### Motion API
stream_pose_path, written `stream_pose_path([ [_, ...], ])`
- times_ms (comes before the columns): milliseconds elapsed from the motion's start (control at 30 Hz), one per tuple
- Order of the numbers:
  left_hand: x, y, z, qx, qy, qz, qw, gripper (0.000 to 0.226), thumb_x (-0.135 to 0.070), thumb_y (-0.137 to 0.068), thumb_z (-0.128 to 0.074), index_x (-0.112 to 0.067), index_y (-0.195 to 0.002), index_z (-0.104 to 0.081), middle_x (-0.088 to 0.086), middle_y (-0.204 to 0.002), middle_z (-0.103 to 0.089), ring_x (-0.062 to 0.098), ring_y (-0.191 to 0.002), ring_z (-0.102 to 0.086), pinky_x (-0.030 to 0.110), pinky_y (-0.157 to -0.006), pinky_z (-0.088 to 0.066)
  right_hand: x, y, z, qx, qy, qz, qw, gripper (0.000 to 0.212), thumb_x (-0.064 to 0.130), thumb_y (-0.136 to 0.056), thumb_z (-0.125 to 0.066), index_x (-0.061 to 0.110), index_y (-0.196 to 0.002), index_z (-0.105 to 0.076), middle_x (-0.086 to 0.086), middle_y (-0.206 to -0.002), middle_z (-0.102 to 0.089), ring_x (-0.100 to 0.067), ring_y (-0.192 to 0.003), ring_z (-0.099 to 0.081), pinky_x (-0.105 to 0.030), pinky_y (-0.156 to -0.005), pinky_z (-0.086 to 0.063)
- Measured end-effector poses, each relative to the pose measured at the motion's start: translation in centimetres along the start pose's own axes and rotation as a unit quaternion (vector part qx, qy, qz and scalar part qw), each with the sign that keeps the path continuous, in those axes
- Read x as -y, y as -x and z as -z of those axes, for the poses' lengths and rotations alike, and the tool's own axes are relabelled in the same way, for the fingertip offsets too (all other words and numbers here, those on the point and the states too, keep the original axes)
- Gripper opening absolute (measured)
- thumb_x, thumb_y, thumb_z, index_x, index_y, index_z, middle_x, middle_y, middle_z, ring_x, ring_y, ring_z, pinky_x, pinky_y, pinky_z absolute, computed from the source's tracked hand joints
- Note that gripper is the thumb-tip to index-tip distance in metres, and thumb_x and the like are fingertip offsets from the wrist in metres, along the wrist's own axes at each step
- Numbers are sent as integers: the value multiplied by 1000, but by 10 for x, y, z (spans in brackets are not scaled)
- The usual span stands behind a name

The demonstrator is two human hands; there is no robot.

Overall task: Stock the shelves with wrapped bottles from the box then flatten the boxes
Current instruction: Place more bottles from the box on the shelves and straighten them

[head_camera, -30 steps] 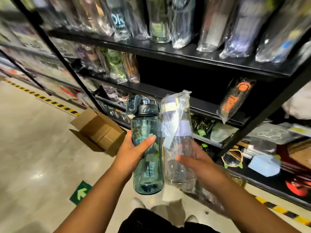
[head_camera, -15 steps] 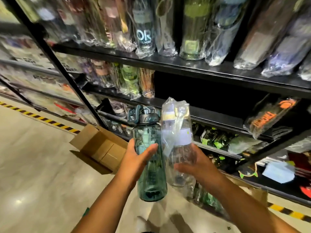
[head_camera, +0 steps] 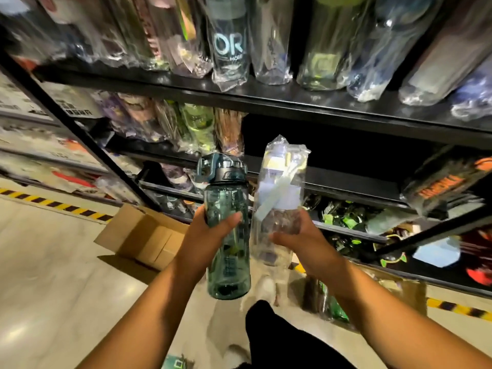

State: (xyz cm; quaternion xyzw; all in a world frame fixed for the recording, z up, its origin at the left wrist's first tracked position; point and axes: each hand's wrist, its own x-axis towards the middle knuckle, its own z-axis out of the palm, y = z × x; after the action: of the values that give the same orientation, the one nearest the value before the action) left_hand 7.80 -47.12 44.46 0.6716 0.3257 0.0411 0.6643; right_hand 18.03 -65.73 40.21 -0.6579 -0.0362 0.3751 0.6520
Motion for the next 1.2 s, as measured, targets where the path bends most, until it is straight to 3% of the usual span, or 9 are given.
stream_pose_path([
  [200,-8,-59,6,17,32,3,999,46,-41,-84,-75,-22,-124,-62,-2,-110,-75,17,-100,-73,27,-72,-58,8,-85,-2,-46,23,12,999,65,-3,-78,-78,20,-130,-45,0,-115,-67,-15,-101,-69,-19,-70,-55],
  [400,-8,-103,3,-20,83,69,994,102,-66,-52,-88,-31,-138,-46,-8,-134,-62,14,-123,-58,43,-101,-47,8,-157,-1,-81,19,-16,996,72,11,-71,-85,12,-133,-49,-12,-120,-66,-28,-106,-67,-28,-66,-56],
  [533,-5,-125,8,-4,101,108,989,40,-37,-81,-79,-39,-111,-53,-14,-109,-68,5,-102,-63,34,-91,-44,10,-180,0,-120,39,-28,992,67,3,-76,-81,11,-132,-44,-8,-115,-64,-19,-94,-66,-19,-56,-53],
  [667,-4,-142,18,12,51,100,994,43,-34,-83,-76,-25,-121,-61,-4,-111,-75,14,-99,-72,30,-76,-53,11,-201,-5,-164,54,-7,985,73,0,-72,-83,12,-132,-44,-9,-117,-65,-27,-105,-66,-34,-76,-57],
  [767,-6,-151,26,42,14,82,996,38,-35,-80,-74,-22,-115,-67,-6,-103,-77,11,-98,-72,29,-78,-53,19,-212,-11,-184,36,5,982,65,-6,-74,-80,16,-125,-45,0,-108,-64,-18,-91,-66,-43,-77,-59],
  [900,-7,-162,35,89,-40,75,992,8,-35,-93,-67,-35,-100,-65,-28,-90,-73,-11,-82,-68,27,-79,-49,21,-226,-16,-246,42,47,967,62,-6,-76,-78,15,-120,-39,3,-108,-56,-10,-92,-58,-12,-63,-53],
  [1033,-6,-175,47,118,-76,78,987,32,-48,-87,-69,-33,-115,-64,-19,-105,-74,0,-98,-69,36,-94,-52,18,-239,-23,-291,83,109,947,53,-15,-70,-75,16,-107,-54,10,-96,-61,7,-82,-63,-13,-74,-54],
  [1133,0,-188,53,105,-86,90,987,53,-58,-78,-74,-33,-122,-60,-13,-111,-72,11,-104,-68,43,-100,-52,15,-250,-28,-291,190,162,924,36,-17,-74,-65,10,-98,-62,-5,-93,-67,-7,-88,-67,-25,-68,-54],
  [1200,6,-197,54,96,-95,104,985,56,-59,-73,-75,-33,-120,-59,-14,-110,-71,10,-101,-67,39,-96,-53,18,-257,-37,-296,196,182,917,14,3,-85,-55,17,-87,-55,-4,-89,-60,-20,-92,-60,-26,-62,-46],
])
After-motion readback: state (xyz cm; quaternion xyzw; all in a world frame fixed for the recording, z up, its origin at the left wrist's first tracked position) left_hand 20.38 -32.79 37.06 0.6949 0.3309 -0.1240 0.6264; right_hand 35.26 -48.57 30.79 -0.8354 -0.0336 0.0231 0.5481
